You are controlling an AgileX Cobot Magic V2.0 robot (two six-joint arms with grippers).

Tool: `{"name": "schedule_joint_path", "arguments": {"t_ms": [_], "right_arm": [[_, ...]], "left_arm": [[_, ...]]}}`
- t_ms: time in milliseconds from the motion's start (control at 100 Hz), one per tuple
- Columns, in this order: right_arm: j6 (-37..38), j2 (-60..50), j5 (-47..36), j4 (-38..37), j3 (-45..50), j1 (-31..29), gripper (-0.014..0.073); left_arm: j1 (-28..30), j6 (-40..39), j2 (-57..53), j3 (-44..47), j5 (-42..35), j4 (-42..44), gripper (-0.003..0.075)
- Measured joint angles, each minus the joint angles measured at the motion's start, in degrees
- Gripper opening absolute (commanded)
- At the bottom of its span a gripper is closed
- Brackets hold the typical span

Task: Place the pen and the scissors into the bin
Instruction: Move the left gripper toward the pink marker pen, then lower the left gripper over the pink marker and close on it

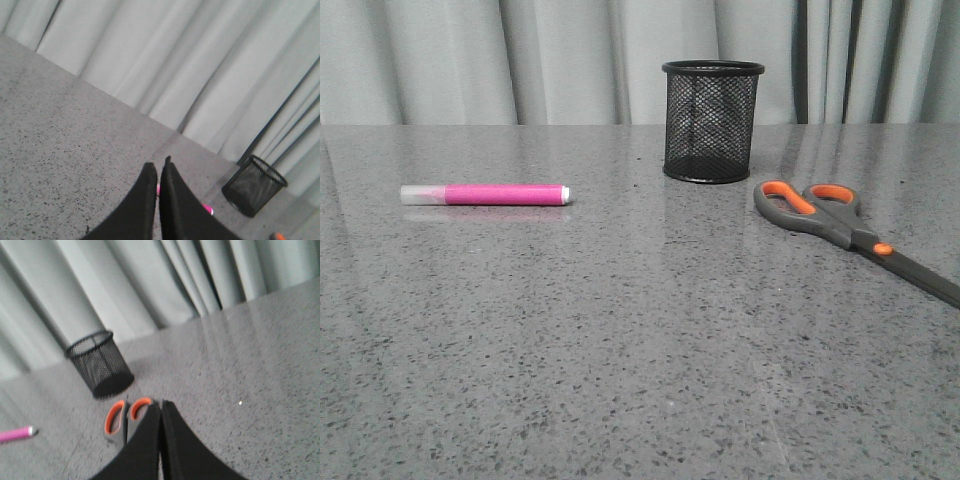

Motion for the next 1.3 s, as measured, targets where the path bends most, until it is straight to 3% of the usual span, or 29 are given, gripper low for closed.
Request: {"name": "schedule_joint_path", "arguments": {"t_ms": [190,370,480,550,670,720,790,1030,1300], "right_arm": [[-1.5,18.2,10.0,-4.4,-12.1,0.0,-0.0055],[-3.1,34.0,17.0,-6.7,-21.5,0.0,-0.0052],[-5.1,39.5,20.2,-7.0,-24.8,0.0,0.0043],[-5.9,41.2,21.4,-7.0,-26.2,0.0,0.0168],[-6.4,42.2,22.1,-7.1,-27.6,0.0,0.0388],[-6.4,42.3,22.2,-7.1,-27.8,0.0,0.0424],[-6.5,42.3,22.2,-7.1,-27.8,0.0,0.0422],[-7.3,42.3,23.1,-7.2,-27.8,0.0,0.0422],[-8.5,42.3,23.3,-7.2,-27.8,0.0,0.0422]], "left_arm": [[0.0,0.7,13.8,-13.1,13.2,13.3,-0.0019],[0.0,5.1,25.8,-21.8,20.1,15.9,-0.0018],[0.0,6.4,30.1,-24.1,21.8,15.5,-0.0003],[0.0,8.4,32.5,-25.3,23.0,14.1,0.0052],[0.0,12.9,36.7,-27.0,24.8,9.5,0.0244],[0.0,14.9,38.3,-27.8,25.1,7.2,0.0336],[0.0,18.3,40.7,-28.8,25.5,3.8,0.0393],[0.0,38.1,50.2,-35.2,30.3,-7.1,0.0354],[-0.1,64.1,67.7,-47.4,41.5,-8.7,0.0354]]}}
